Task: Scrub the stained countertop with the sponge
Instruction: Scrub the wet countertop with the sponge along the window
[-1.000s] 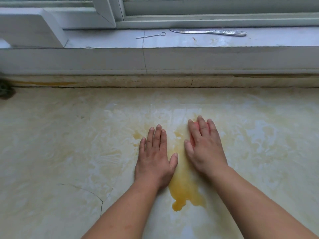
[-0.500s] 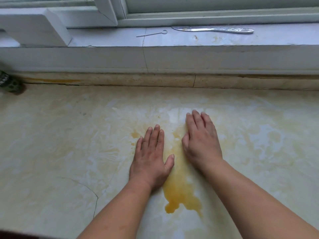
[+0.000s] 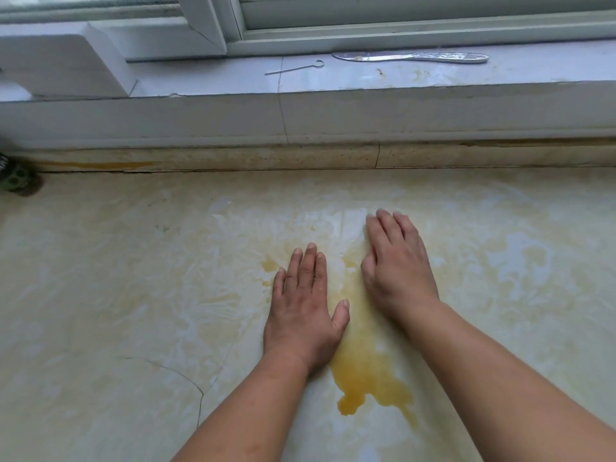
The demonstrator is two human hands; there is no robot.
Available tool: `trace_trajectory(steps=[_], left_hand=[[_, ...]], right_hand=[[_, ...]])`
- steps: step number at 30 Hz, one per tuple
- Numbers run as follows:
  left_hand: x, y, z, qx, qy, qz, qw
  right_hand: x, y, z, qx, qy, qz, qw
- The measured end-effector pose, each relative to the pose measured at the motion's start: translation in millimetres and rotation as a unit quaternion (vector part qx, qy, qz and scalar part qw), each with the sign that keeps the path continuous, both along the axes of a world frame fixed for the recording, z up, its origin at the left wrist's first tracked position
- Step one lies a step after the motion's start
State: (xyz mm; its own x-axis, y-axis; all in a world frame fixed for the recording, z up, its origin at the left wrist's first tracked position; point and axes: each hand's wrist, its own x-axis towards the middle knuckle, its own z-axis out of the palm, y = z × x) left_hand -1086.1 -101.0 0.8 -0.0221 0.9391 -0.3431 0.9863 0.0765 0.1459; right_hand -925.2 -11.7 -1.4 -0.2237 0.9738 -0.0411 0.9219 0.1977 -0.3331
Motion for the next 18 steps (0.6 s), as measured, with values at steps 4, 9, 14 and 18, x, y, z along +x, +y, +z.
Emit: trace_trajectory(steps=[4,9,14,18], left_hand=[[-1.0,-0.3,0.3,-0.001,-0.007,-0.003,1.000],[-1.3,0.5,0.4,-0.005,-0.011,-0.006,1.000],[-1.0,0.1,-0.4,-0.008,-0.004,-0.006,1.000],[-0.8,1.2,0.0,-0.009,-0.001,-0.004,1.000]], right_hand=[[29.9,-68.0,3.9,-0.016,-0.002,0.018,1.000],[37.3,-7.2,2.8,-0.002,0.003,-0.099,0.995],[-7.1,54.9,5.7,-0.020,-0.002,-0.070,0.997],[-34.8,18.6,6.2,-0.031,0.001,0.046,0.998]])
